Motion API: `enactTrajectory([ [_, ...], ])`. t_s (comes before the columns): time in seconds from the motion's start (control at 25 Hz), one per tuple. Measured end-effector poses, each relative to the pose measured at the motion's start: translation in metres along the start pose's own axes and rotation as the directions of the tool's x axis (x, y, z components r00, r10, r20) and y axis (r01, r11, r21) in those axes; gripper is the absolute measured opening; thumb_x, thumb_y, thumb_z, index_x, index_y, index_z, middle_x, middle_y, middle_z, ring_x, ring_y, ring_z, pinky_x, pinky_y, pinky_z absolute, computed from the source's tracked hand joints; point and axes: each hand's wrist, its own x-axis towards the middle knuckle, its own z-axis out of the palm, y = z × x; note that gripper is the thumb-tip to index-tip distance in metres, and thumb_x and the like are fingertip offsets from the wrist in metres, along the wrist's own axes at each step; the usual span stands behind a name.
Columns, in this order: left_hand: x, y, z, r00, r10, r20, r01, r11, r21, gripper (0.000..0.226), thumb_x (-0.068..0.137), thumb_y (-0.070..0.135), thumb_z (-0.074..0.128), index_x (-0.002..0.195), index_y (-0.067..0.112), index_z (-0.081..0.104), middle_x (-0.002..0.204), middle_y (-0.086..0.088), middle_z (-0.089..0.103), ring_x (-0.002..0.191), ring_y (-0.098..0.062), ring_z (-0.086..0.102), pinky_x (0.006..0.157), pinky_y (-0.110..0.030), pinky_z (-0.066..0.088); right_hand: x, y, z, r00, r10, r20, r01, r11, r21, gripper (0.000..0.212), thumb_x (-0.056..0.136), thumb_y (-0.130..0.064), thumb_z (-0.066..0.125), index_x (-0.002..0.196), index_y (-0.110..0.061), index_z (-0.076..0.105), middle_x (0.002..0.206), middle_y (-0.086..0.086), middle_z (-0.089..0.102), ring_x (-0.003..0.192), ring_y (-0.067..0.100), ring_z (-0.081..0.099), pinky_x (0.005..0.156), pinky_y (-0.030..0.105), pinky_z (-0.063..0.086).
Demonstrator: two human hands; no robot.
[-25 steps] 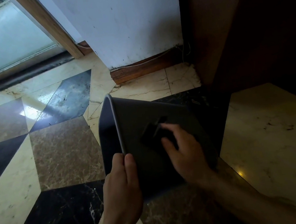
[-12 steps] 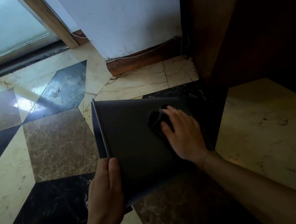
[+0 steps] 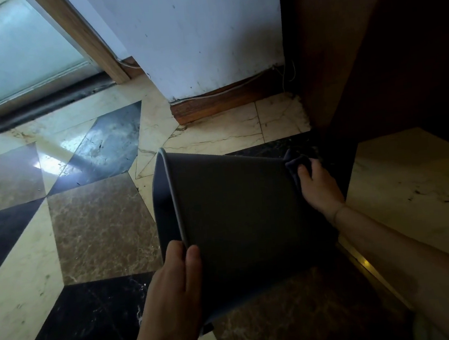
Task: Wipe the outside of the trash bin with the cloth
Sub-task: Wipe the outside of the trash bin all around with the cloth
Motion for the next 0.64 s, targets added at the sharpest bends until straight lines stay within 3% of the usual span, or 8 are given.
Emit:
enactTrajectory([
  [0.12,0.011,0.007,-0.017,0.990,-0.130,0.061,0.132,0.991,-0.028,0.020,0.096,0.031,0.040,0.092,0.018,0.056,0.083,-0.007,0.066,0.068,-0.021,0.063,0.052,-0.030,0.050,0.003,-0.004,0.003,1.000,0.013,-0.003,-0.013,1.000,0.025,0.048,0.100,-0.048,0.031,0.142,-0.024,0.038,0.143,0.012,0.050,0.126,0.036,0.050,0.098,0.042,0.041],
  [0.24,0.070,0.021,-0.036,0.968,-0.240,0.076,0.251,0.906,-0.339,0.026,0.095,0.040,0.040,0.104,0.025,0.059,0.099,-0.004,0.067,0.082,-0.019,0.065,0.056,-0.028,0.048,-0.001,-0.001,0.005,0.999,0.013,-0.046,-0.012,1.000,0.026,0.048,0.099,-0.048,0.032,0.139,-0.023,0.041,0.141,0.013,0.052,0.124,0.036,0.052,0.098,0.043,0.042],
  [0.32,0.128,0.032,-0.047,0.933,-0.357,0.037,0.338,0.839,-0.427,0.039,0.092,0.048,0.041,0.104,0.016,0.059,0.099,-0.007,0.064,0.083,-0.022,0.061,0.059,-0.031,0.044,0.002,-0.003,0.005,0.999,0.008,-0.052,-0.007,1.000,0.017,0.049,0.099,-0.049,0.032,0.138,-0.023,0.042,0.140,0.013,0.052,0.123,0.036,0.052,0.098,0.044,0.043],
  [0.44,0.185,0.051,-0.042,0.873,-0.486,-0.039,0.461,0.849,-0.258,0.043,0.093,0.043,0.044,0.117,0.008,0.048,0.104,-0.012,0.055,0.081,-0.024,0.055,0.062,-0.034,0.043,0.000,-0.003,0.005,0.998,-0.009,-0.064,0.009,1.000,-0.003,0.050,0.098,-0.050,0.031,0.139,-0.022,0.041,0.140,0.012,0.052,0.122,0.036,0.053,0.096,0.044,0.044],
  [0.56,0.205,0.059,-0.024,0.898,-0.382,-0.221,0.408,0.909,0.089,0.038,0.097,0.020,0.040,0.125,-0.003,0.050,0.125,-0.023,0.055,0.105,-0.034,0.055,0.088,-0.038,0.044,-0.009,0.005,0.007,0.998,-0.002,-0.058,0.004,1.000,0.027,0.050,0.099,-0.050,0.030,0.139,-0.021,0.039,0.139,0.013,0.052,0.120,0.037,0.054,0.093,0.043,0.043],
  [0.64,0.201,0.066,-0.019,0.917,-0.295,-0.267,0.348,0.920,0.181,0.036,0.098,0.019,0.038,0.123,-0.004,0.051,0.122,-0.023,0.054,0.105,-0.032,0.053,0.089,-0.037,0.043,-0.014,0.008,0.005,0.998,0.038,-0.045,-0.034,0.996,0.083,0.050,0.100,-0.048,0.030,0.140,-0.020,0.037,0.139,0.015,0.052,0.120,0.038,0.053,0.091,0.040,0.042],
])
